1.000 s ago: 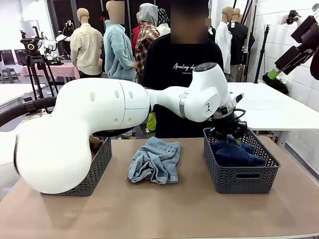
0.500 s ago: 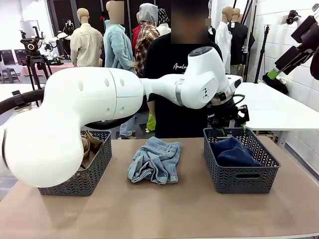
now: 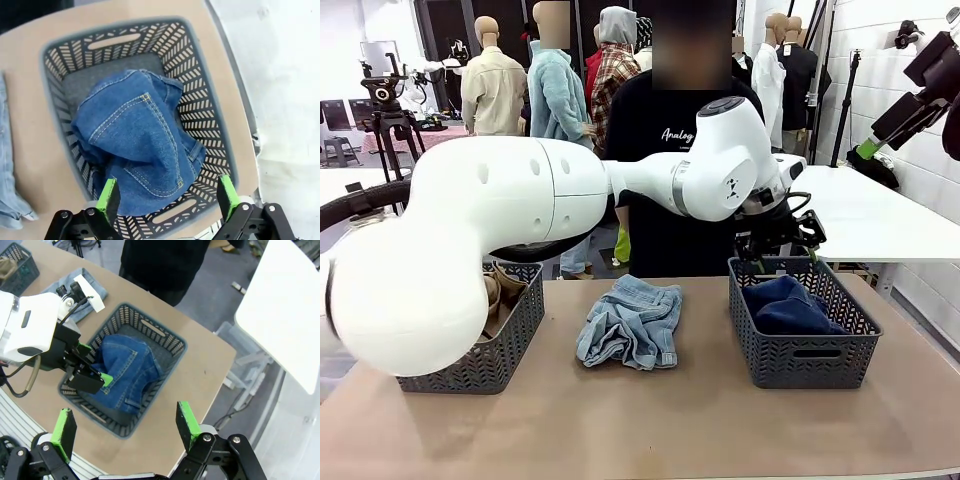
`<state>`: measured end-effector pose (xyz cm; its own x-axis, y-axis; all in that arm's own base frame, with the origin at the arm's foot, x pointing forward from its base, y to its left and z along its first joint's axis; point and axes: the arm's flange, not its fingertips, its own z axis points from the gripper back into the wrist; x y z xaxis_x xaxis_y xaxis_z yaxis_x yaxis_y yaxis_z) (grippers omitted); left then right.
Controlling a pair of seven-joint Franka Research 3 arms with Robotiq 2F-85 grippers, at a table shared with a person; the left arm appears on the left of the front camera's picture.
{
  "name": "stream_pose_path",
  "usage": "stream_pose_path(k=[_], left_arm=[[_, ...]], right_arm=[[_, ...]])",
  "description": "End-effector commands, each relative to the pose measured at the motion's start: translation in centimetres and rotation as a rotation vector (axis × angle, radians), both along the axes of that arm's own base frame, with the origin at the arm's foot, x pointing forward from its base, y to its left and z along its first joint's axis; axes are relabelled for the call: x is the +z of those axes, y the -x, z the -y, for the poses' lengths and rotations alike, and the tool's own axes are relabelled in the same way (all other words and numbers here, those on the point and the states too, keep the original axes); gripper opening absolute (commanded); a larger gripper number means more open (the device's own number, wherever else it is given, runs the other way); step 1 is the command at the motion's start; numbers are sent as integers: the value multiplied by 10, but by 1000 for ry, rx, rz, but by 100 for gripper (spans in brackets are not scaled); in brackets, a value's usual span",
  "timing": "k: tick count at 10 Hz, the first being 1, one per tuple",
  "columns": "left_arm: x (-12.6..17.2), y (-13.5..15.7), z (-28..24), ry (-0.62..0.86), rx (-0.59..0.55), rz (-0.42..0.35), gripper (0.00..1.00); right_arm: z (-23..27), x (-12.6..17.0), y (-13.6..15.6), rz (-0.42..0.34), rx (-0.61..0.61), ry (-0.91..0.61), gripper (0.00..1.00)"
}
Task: Sort the tops and bottoms.
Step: Sort the clothes according to human instructions, then lift clothes from the center of the table with your right hand.
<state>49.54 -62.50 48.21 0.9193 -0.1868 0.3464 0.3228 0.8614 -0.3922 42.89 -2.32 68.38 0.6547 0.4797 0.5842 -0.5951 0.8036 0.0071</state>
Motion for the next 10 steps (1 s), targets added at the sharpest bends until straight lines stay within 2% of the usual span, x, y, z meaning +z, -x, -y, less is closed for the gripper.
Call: stream_pose_path(k=[1,8,10], left_arm=[[3,0,0,-9,6,19,100],[0,0,0,0,0,2,100],[4,-8,-28,-173,-109,96,100]], right_arm=[[1,-1,0,1,8,9,100],[1,-1,0,1,8,9,100],[1,-1,0,1,8,9,100]])
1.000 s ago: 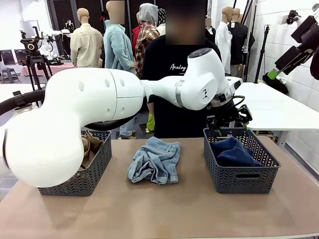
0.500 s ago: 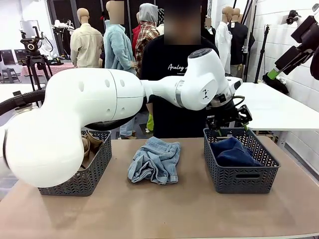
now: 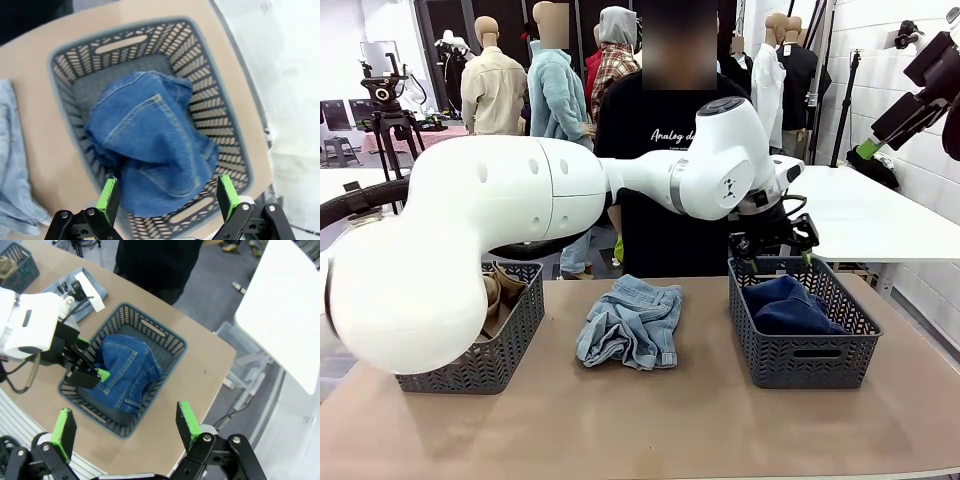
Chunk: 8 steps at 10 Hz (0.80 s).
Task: Sort the tops and bottoms.
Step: Lift clothes from the center of the table with your right hand.
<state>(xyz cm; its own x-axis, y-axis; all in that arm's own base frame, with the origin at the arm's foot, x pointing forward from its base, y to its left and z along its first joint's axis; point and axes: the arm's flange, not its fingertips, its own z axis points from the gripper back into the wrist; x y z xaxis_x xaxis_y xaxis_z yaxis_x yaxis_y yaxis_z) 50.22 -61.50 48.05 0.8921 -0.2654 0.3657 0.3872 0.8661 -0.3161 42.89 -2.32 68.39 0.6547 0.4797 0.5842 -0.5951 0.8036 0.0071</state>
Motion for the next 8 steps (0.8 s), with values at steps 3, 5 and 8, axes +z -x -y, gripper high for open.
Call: stream_pose_path(k=[3,5,8], left_arm=[[30,10,-66,-292,-186,200,100],[53,28,-124,-275,-269,268,100],[59,60,-204,-287,-260,317,100]], right_arm=[[1,-1,0,1,8,9,100],[1,-1,0,1,8,9,100],[1,-1,0,1,8,9,100]])
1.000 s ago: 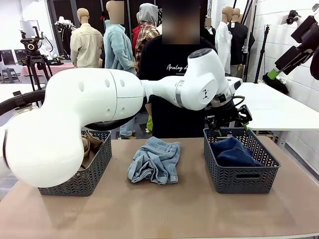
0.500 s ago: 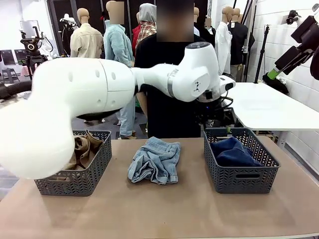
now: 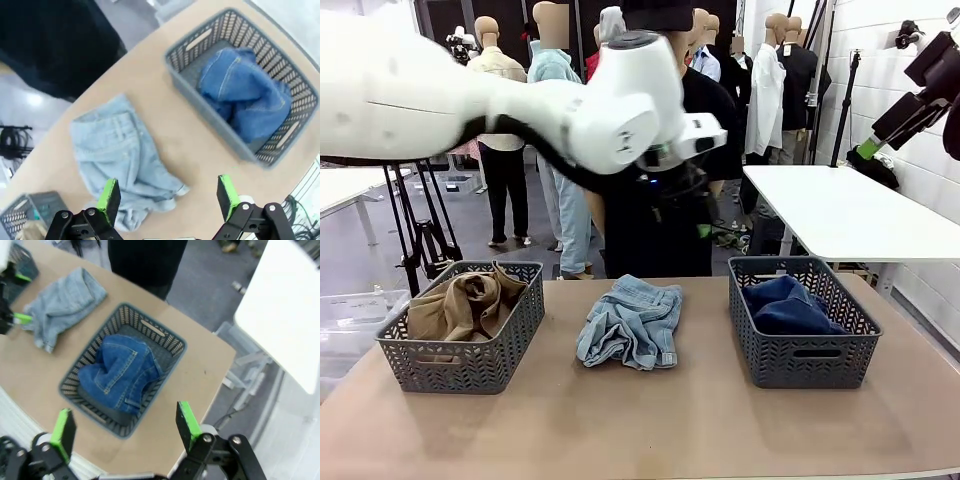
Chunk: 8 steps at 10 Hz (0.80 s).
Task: Sort the tops and bottoms.
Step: Lift clothes from the center of the table with your right hand.
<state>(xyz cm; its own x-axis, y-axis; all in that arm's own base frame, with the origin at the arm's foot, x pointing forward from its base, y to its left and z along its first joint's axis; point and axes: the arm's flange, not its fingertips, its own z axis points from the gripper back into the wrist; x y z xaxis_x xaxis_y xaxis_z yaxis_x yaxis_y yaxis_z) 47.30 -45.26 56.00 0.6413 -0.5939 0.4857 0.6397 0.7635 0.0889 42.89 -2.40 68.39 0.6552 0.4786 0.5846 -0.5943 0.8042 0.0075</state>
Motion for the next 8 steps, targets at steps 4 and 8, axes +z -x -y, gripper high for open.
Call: stream_pose_path(k=[4,8], left_arm=[[0,0,0,0,0,0,100],[-2,-2,-24,16,1,-49,100]], right_arm=[[0,-1,0,1,9,10,100],[0,-1,0,1,9,10,100]])
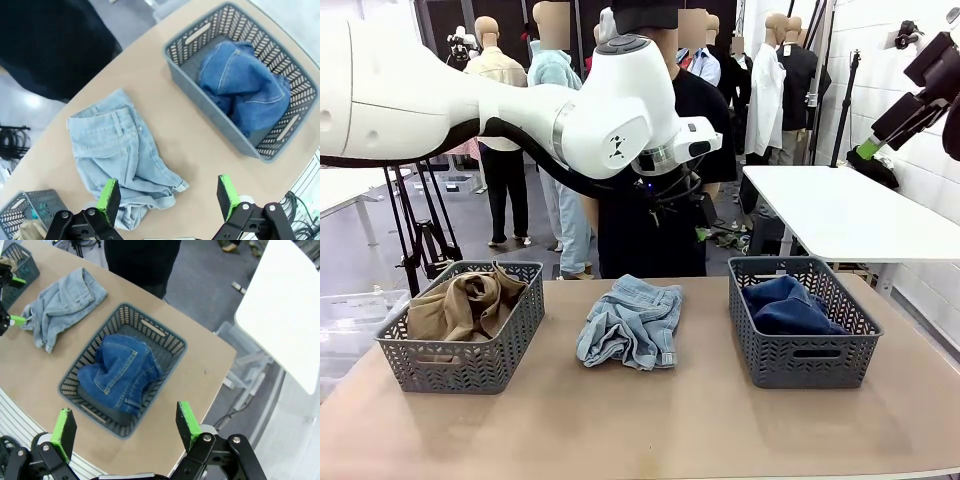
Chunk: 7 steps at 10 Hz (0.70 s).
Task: Sort the tops and bottoms.
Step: Lift clothes from the center of the table with your right hand.
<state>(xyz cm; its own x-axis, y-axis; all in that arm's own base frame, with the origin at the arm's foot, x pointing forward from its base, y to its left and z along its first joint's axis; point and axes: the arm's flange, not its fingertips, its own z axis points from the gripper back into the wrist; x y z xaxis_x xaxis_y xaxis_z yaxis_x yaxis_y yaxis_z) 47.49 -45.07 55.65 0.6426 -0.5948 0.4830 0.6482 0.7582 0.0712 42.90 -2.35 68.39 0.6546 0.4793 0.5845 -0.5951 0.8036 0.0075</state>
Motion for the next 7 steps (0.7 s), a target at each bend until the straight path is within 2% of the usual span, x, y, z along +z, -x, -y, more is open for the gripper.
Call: stream_pose_path(k=[1,4,5,6,7], left_arm=[[7,-10,-51,58,-11,-37,100],[22,-24,-123,89,-41,-34,100],[23,-25,-139,85,-73,8,100],[19,-28,-149,29,-99,44,100],[17,-30,-163,-78,-43,54,100]], right_arm=[[1,-1,0,1,8,10,100],[1,-1,0,1,8,10,100],[1,-1,0,1,8,10,100],[1,-1,0,1,8,10,100],[1,-1,0,1,8,10,100]])
